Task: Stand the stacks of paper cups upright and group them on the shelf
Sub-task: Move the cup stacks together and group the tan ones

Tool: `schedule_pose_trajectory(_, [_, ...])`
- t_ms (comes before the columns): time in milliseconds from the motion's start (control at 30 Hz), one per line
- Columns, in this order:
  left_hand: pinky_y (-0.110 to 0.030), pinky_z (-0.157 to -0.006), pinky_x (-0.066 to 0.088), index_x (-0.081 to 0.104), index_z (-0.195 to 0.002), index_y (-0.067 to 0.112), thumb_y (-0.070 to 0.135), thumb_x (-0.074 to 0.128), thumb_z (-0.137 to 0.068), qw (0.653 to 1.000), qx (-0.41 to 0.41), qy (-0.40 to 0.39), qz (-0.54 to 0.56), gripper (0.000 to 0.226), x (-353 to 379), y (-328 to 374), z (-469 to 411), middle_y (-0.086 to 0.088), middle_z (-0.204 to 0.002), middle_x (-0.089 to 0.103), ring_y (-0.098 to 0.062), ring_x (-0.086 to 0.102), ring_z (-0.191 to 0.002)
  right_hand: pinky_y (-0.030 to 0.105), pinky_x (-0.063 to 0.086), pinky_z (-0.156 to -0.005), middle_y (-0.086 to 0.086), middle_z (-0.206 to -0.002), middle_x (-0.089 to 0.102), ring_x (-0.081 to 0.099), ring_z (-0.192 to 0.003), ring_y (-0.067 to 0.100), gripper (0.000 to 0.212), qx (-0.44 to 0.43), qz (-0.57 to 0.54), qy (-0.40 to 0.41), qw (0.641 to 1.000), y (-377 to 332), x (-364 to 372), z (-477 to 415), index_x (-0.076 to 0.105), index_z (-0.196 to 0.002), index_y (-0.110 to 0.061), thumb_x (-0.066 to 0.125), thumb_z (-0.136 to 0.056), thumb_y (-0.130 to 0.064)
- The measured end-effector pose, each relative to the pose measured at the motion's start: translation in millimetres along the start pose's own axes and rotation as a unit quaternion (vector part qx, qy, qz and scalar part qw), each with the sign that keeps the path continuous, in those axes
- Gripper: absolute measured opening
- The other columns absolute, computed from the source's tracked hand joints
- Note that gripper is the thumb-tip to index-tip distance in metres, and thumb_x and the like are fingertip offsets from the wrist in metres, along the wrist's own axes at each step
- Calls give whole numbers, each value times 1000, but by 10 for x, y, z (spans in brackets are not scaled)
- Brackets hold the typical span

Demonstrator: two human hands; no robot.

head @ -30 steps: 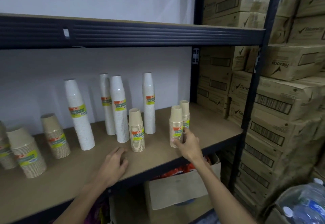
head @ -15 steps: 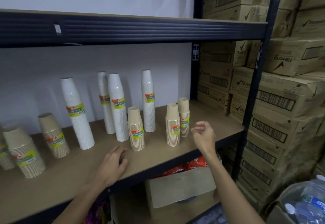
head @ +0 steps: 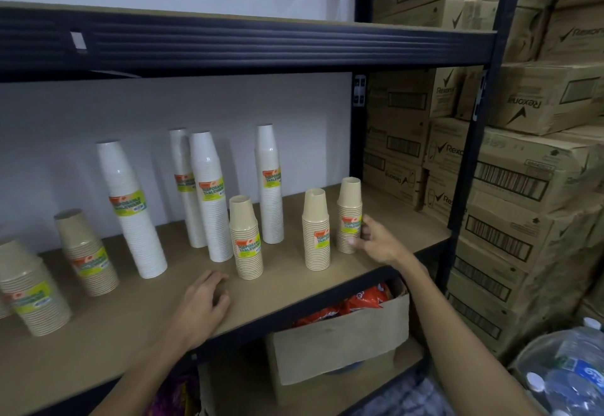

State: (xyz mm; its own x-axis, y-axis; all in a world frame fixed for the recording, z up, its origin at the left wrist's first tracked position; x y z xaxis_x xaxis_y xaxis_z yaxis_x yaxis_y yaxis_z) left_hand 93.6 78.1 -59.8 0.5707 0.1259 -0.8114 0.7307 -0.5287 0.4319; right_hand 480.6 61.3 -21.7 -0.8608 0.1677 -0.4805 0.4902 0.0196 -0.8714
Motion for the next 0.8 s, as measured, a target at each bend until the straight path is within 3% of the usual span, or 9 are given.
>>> schedule_pose_trajectory(67, [-25, -88, 39, 60, -122, 13, 16, 58, -92, 1000, 0, -2, -5, 31, -2, 10, -6, 1, -114, 57, -16, 56, -103, 40, 40, -109, -4, -136, 56, 52, -128, 16, 65, -5, -15, 1, 1000, 2, -40, 49, 39, -144, -23, 71, -87, -17])
schedule_pose_trajectory(167, [-24, -86, 37, 60, -123, 13, 16, 58, -92, 1000, 0, -6, -7, 31, -9, 23, -9, 1, -114, 56, -16, 56, -102, 32, 43, -97, -9, -126, 54, 54, -116, 11, 75, -11, -26, 52, 998, -8, 57, 73, 40, -141, -24, 80, -79, -35])
schedule_pose_trajectory(233, [-23, -86, 36, 60, -123, 13, 17, 58, -92, 1000, -3, -8, -9, 31, -23, 35, -7, 2, -113, 55, -16, 56, -102, 30, 46, -89, -11, -117, 55, 56, -108, 10, 73, -12, -5, 106, 994, -29, 167, 53, 44, -133, -25, 82, -74, -43])
schedule_pose_trajectory(300, [-23, -86, 36, 60, -123, 14, 17, 57, -93, 1000, -5, -13, -12, 31, -29, 41, 0, 3, -112, 53, -15, 55, -102, 27, 45, -83, -10, -112, 55, 58, -104, 11, 65, -12, 10, 144, 989, -51, 227, 32, 47, -127, -23, 83, -74, -38])
schedule_pose_trajectory(367, [-24, -88, 38, 60, -123, 13, 18, 57, -93, 1000, -8, -18, -12, 31, -39, 52, 11, 3, -112, 53, -15, 55, -103, 29, 46, -87, -9, -115, 57, 57, -106, 11, 64, -7, 1, 128, 992, -43, 213, 19, 46, -131, -21, 81, -78, -30])
schedule_pose_trajectory(500, [-24, -87, 38, 60, -122, 12, 19, 56, -93, 1000, -12, -20, -13, 30, -46, 63, 18, 5, -112, 52, -14, 54, -100, 45, 43, -108, 2, -136, 58, 55, -124, 18, 78, -6, -42, 72, 997, 30, 94, 50, 34, -147, -21, 77, -82, -20])
schedule_pose_trajectory(667, [-23, -86, 37, 61, -119, 11, 18, 55, -94, 1000, -10, -19, -13, 27, -53, 79, 21, 7, -110, 49, -11, 51, -94, 46, 44, -107, 0, -139, 56, 55, -125, 18, 80, -7, -30, 96, 995, 70, 158, 59, 40, -143, -21, 82, -76, -34])
schedule_pose_trajectory(800, [-26, -86, 40, 62, -118, 11, 18, 56, -93, 1000, -17, -19, -10, 27, -53, 84, 18, 5, -108, 50, -16, 55, -97, 46, 45, -107, 0, -141, 54, 53, -129, 22, 83, -2, -28, 93, 995, 75, 156, 71, 39, -143, -22, 83, -74, -35])
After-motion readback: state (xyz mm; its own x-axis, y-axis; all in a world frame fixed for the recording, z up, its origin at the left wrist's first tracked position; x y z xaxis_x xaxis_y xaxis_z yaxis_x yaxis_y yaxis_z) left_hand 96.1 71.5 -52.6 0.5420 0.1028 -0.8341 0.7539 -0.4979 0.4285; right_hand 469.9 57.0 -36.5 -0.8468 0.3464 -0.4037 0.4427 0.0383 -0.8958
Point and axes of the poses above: each hand's wrist, its own z-axis away from the middle knuckle, its own x-axis out of the palm, y = z × x, the point moved 1 cm from there along -z, towards the middle knuckle
